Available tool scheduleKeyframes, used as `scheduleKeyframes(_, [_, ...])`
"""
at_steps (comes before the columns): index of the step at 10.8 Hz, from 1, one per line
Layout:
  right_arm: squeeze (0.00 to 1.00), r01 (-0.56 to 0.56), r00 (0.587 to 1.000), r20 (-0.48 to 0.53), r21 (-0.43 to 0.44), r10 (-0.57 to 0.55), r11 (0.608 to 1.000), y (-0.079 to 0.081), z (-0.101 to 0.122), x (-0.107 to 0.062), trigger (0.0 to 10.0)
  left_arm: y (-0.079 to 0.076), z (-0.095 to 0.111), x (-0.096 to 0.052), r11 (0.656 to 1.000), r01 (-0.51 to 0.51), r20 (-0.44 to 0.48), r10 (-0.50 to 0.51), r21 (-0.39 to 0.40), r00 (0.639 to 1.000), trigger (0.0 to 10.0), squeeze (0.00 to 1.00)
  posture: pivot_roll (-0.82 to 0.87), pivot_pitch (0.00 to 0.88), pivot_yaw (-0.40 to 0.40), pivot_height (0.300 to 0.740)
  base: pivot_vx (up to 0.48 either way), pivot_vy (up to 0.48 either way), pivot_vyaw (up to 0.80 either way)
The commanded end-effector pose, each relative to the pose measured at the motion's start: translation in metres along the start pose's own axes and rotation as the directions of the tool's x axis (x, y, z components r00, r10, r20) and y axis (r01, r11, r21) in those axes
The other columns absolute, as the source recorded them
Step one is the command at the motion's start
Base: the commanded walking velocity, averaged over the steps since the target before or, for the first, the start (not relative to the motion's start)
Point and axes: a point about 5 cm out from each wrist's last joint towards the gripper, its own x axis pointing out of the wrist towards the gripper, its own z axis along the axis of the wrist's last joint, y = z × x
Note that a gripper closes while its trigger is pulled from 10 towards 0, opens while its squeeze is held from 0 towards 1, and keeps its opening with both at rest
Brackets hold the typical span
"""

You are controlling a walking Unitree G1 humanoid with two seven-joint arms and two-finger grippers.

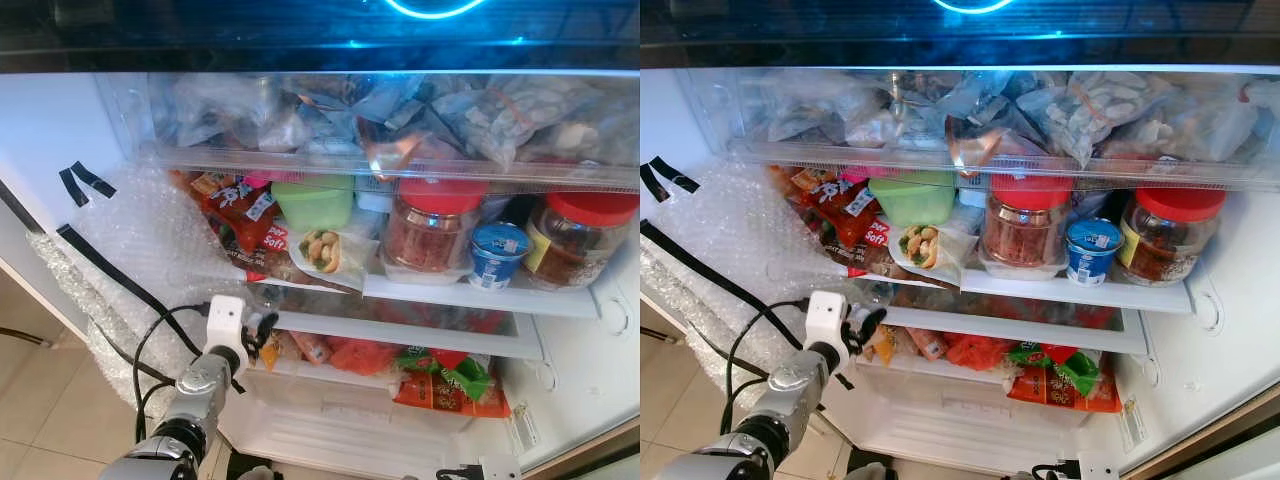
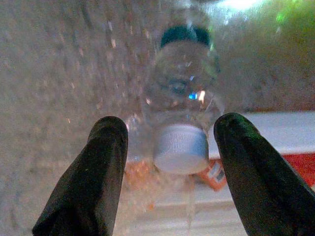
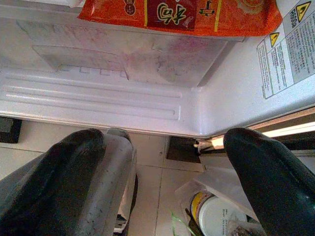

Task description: Restocking fridge

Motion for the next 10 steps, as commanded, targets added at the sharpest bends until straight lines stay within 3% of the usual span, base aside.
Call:
scheduleKeyframes(1, [0.00,-0.024,0.979,-0.202,0.006,0.025,1.000,0.006,-0.049,-0.019,10.0,0.008,0.008,0.001,1.000,-0.021,0.042,0.022,-0.008,0.999,10.0,1.00,-0.03,0.043,0.058,0.656,0.000,0.000,0.00])
scheduleKeyframes(3, [0.00,-0.025,0.979,-0.202,0.005,0.025,1.000,0.007,-0.049,-0.018,10.0,0.004,0.009,0.000,1.000,0.014,0.051,-0.015,0.023,0.999,10.0,1.00,-0.03,0.041,0.061,0.656,0.000,0.000,0.00])
scheduleKeyframes(4, [0.00,-0.026,0.979,-0.201,0.006,0.027,1.000,0.007,-0.048,-0.018,10.0,0.000,0.006,-0.003,0.998,0.055,0.065,-0.057,0.032,0.996,10.0,0.00,-0.03,0.040,0.062,0.656,0.000,0.000,0.00])
scheduleKeyframes(6, [0.00,-0.024,0.979,-0.201,0.008,0.025,1.000,0.007,-0.048,-0.018,10.0,-0.007,0.000,-0.013,0.989,0.134,0.110,-0.141,0.069,0.984,10.0,0.00,-0.02,0.038,0.064,0.656,0.000,0.000,0.00])
scheduleKeyframes(10, [0.00,-0.027,0.979,-0.201,0.005,0.027,1.000,0.007,-0.048,-0.018,10.0,-0.009,0.006,-0.028,0.977,0.170,0.184,-0.193,0.131,0.964,10.0,0.00,-0.02,0.033,0.061,0.656,0.000,0.000,0.00])
